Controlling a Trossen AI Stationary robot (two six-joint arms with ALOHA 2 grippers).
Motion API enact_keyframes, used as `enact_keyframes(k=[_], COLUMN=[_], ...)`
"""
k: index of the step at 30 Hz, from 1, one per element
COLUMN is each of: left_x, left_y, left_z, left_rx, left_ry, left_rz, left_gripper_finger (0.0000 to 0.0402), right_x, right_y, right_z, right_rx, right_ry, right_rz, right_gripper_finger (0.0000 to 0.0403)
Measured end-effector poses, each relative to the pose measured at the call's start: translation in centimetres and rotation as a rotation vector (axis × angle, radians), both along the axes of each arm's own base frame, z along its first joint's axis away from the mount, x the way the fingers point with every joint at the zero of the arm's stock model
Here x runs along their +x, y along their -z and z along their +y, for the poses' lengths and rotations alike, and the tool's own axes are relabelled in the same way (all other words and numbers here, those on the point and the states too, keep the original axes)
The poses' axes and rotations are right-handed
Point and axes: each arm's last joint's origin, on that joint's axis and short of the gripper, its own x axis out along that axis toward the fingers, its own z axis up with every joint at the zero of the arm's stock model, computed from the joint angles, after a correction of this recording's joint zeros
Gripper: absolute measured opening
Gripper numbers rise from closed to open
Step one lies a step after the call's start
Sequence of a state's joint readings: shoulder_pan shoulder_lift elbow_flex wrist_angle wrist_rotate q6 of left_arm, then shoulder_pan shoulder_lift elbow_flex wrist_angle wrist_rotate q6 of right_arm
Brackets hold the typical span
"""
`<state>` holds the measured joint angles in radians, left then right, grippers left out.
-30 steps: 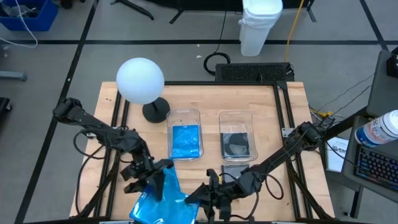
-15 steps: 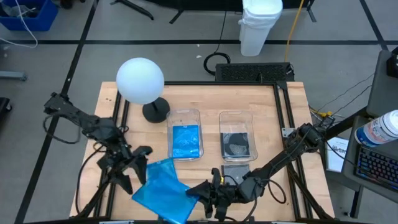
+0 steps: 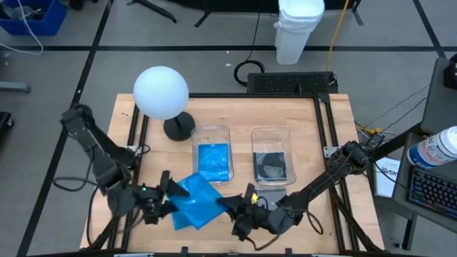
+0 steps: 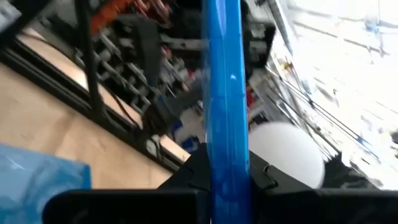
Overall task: Pick & place jewel cases by type
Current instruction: Put the blue CD case into the left transparent bin
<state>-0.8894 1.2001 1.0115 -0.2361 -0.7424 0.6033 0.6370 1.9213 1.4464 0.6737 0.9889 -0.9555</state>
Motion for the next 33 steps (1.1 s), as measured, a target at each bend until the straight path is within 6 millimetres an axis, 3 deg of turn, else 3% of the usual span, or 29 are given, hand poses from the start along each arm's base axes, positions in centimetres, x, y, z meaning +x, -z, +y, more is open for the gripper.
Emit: enact_keyframes(k=[5,10,25,33], left_x=[-1.4,-2.3,1.2,2.1], left_y=[0.1,-0.1,1.6,1.6], left_z=[-1.2,-1.6,-1.5,-0.6], left_rx=[0.019,-0.009,0.048,0.036], left_ry=[-0.122,-0.116,-0.161,-0.201], left_rz=[-0.069,-0.082,-0.041,-0.037], left_gripper_finger=[0.0298,0.0286,0.0191,0.0101], right_x=[-0.2,-0.1,1.0,1.0], right_y=[0.6,0.8,1.6,1.7], right_z=[0.0,-0.1,-1.5,-1.4], right_rx=[-0.041,-0.029,0.010,0.019], right_ry=[0.072,0.082,0.042,-0.011], right_rz=[0.060,0.072,0.115,0.126], right_gripper_finger=[0.0027,0.0025,0.0031,0.0027])
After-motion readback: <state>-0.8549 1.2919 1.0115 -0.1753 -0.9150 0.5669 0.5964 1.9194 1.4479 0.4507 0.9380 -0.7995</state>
